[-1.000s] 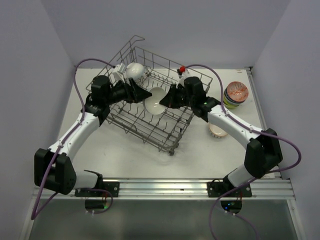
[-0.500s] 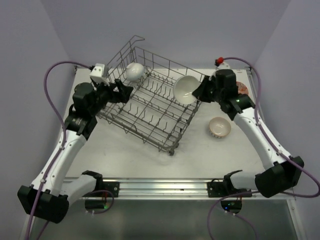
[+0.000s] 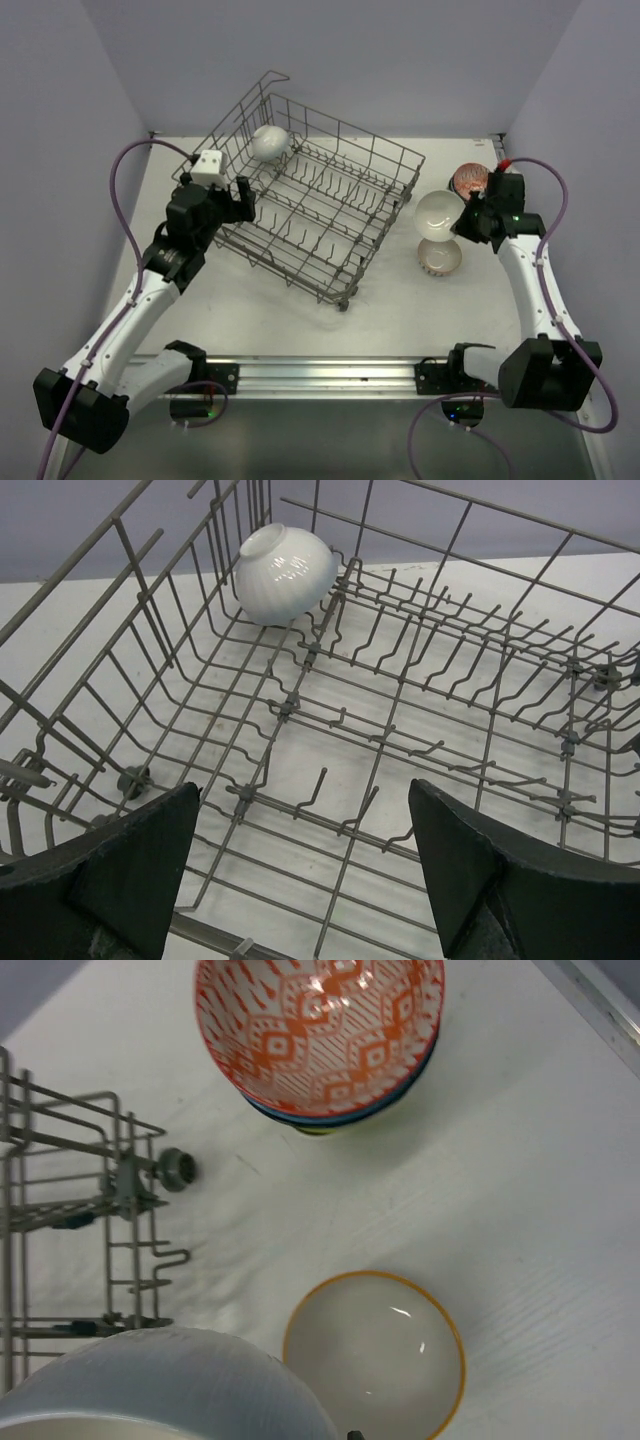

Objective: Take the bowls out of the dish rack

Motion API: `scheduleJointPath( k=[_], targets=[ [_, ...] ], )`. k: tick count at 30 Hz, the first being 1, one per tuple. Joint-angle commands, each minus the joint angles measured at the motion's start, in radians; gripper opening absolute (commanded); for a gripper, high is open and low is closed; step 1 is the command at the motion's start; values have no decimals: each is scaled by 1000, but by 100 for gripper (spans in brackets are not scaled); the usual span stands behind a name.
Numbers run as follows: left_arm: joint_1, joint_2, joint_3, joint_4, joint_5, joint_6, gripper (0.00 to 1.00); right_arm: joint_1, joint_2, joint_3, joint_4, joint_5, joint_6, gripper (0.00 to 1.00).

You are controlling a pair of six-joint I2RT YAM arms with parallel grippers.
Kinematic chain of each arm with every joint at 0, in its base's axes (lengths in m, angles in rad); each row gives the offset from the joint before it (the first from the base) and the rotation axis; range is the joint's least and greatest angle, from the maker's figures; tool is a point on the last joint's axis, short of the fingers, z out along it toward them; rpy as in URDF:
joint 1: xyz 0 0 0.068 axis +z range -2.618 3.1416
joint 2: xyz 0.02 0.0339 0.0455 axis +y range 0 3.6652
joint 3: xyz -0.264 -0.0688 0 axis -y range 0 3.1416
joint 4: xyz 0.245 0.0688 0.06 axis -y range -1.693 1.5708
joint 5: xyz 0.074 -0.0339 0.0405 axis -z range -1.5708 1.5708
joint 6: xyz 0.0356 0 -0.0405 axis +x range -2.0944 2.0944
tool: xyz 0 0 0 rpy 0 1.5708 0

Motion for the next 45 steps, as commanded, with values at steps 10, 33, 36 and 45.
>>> scheduleJointPath(
  k=[10,33,36,45],
  targets=[
    [-97,-69,-16,35,-192,74,99,-32,36,-128,29,94,-28,0],
    [-120,-51,-22,40,-232,80,100,-80,161,-228,161,85,-14,0],
    [-121,-46,-20,37,-232,82,100,-84,171,-233,167,73,-14,0],
    [-123,-40,-22,38,-223,83,100,-84,191,-233,162,40,-26,37]
  ],
)
